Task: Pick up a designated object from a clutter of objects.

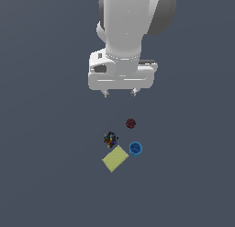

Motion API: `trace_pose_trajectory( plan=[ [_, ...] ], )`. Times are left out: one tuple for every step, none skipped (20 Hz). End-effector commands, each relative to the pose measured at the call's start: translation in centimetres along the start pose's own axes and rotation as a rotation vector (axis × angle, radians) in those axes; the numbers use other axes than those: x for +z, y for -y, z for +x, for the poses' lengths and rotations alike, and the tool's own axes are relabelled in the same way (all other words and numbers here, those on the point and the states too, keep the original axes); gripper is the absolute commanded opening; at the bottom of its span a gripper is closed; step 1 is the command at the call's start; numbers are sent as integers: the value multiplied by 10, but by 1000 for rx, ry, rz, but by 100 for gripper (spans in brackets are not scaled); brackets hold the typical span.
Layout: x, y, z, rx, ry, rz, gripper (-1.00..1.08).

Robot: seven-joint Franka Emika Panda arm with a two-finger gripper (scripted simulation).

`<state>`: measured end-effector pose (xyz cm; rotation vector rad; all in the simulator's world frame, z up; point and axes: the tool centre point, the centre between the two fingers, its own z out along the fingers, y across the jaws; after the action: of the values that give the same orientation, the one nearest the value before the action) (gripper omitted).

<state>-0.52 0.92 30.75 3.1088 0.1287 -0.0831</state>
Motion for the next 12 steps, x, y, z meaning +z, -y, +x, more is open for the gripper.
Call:
trace_pose_trajectory(
  plan=[
    [0, 0, 0, 0, 0, 0, 100],
    [0, 0, 0, 2, 0, 0, 100],
    [1, 0, 1, 6, 0, 0, 100],
    [2, 0, 1, 11, 0, 1, 100],
    [3, 0, 1, 18, -1, 2, 100],
    [4, 0, 2, 26, -1, 2, 100],
    [5, -1, 3, 35, -1, 3, 100],
    [6, -1, 3, 46, -2, 4, 100],
    [8, -1, 4, 57, -2, 5, 100],
    [10, -1, 5, 70, -2, 6, 100],
    [11, -1, 6, 83, -3, 7, 100],
    [13, -2, 7, 98, -3, 9, 100]
  ],
)
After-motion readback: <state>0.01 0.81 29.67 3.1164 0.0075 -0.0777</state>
